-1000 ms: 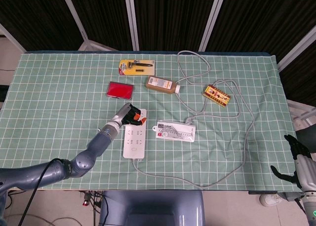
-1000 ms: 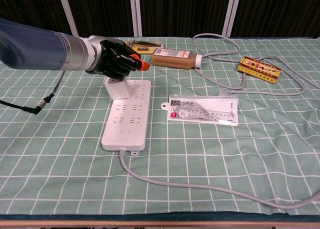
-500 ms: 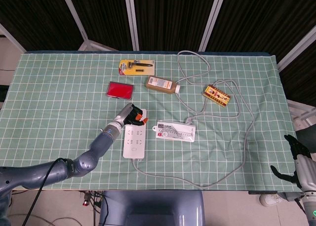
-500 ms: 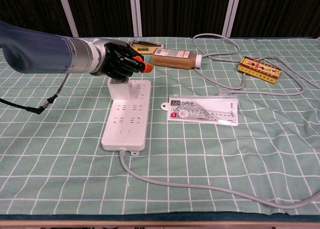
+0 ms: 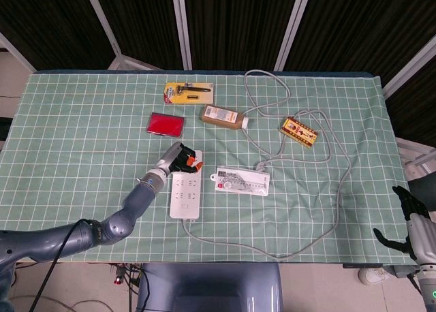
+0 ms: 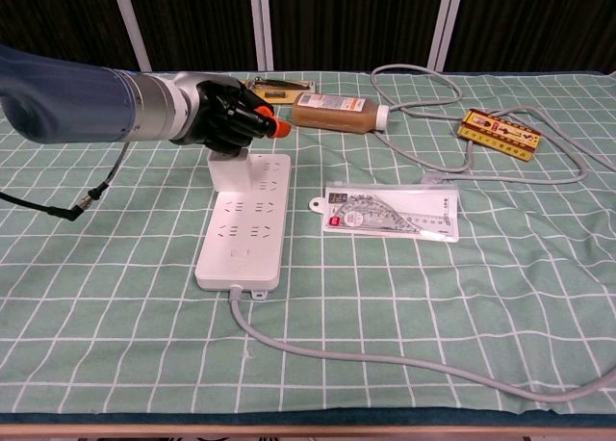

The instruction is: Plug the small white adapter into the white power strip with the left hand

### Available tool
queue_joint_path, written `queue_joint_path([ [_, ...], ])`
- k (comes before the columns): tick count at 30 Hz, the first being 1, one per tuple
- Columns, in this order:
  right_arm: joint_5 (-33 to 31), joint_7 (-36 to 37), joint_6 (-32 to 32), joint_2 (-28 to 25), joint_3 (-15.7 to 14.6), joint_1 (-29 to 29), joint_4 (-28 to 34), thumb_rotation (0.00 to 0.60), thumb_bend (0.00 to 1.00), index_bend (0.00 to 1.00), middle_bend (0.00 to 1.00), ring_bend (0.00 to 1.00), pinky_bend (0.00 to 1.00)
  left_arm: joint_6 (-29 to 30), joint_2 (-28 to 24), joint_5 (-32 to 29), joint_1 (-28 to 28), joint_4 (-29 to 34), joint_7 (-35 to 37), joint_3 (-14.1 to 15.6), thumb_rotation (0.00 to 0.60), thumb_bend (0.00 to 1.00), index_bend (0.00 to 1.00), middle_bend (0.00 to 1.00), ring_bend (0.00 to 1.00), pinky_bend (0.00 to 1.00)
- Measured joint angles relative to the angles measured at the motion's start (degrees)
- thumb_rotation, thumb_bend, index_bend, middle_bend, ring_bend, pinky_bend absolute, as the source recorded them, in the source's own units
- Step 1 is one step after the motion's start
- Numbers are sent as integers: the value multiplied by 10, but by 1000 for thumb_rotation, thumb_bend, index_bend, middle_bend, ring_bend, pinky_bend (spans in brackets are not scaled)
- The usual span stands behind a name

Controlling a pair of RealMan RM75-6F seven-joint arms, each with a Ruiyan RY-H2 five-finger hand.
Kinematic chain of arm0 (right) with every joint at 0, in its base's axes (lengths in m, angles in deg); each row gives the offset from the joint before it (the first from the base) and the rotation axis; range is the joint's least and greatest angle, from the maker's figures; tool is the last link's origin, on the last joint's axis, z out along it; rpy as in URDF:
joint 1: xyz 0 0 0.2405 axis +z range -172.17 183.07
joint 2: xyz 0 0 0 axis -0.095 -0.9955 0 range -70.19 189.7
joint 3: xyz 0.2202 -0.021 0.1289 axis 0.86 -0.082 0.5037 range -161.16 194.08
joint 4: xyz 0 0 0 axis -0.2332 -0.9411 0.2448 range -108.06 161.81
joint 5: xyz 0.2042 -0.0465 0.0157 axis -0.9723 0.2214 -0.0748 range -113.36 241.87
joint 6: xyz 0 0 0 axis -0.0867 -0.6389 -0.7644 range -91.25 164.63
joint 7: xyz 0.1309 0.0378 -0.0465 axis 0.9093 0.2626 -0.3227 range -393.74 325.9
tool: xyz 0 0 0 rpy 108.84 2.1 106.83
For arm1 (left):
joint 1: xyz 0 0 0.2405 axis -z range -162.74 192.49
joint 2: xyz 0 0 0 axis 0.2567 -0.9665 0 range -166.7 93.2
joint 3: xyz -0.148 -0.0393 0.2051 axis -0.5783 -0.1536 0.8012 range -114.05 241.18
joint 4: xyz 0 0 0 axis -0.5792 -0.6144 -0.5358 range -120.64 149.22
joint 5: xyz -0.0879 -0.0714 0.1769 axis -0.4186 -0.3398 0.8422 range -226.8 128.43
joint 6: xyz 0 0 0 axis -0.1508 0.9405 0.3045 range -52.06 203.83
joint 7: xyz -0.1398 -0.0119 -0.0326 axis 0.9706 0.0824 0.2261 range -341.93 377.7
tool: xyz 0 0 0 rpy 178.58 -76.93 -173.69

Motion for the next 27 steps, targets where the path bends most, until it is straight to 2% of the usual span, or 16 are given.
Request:
queue_joint_path([
  [2,1,-1,-2,0,0,0,-1,600,338,0,0,0,0,17,-3,20,-4,10,5,-9,600,353,697,933,897,937],
  [3,2,-2,-3,0,0,0,-2,600,338,0,0,0,0,30,-7,38,-7,20,7,-15,600,351,607,836,801,854],
  [5,3,-5,-4,1,0,-1,-3,600,337,0,0,0,0,51,-14,69,-14,39,9,-20,600,337,441,578,546,616],
  [7,5,-7,-6,2,-1,-1,-5,600,338,0,0,0,0,78,-29,112,-27,71,6,-19,600,272,227,335,298,383],
  [9,7,-10,-7,3,-1,-1,-6,600,338,0,0,0,0,106,-52,162,-45,106,-9,-7,600,180,61,175,159,244],
  [11,11,-13,-9,4,-2,-1,-9,600,337,0,0,0,0,135,-76,210,-63,134,-36,16,600,101,7,59,70,117],
  [12,12,-14,-10,5,-2,-1,-9,600,337,0,0,0,0,157,-93,243,-77,151,-60,38,600,68,0,20,42,55],
  [14,13,-18,-11,6,-3,-1,-10,600,338,0,0,0,0,194,-119,291,-101,175,-102,75,600,39,0,0,17,1],
  [19,20,-30,-20,8,-5,-2,-10,600,337,0,0,0,0,323,-189,392,-191,223,-222,181,600,21,0,0,0,0],
  [24,26,-39,-26,11,-6,-4,-12,600,337,0,0,0,0,451,-243,463,-308,239,-256,272,600,18,0,0,0,0],
  [27,31,-44,-30,13,-7,-4,-13,600,338,0,0,0,0,508,-260,505,-366,224,-250,310,600,18,0,0,0,0],
])
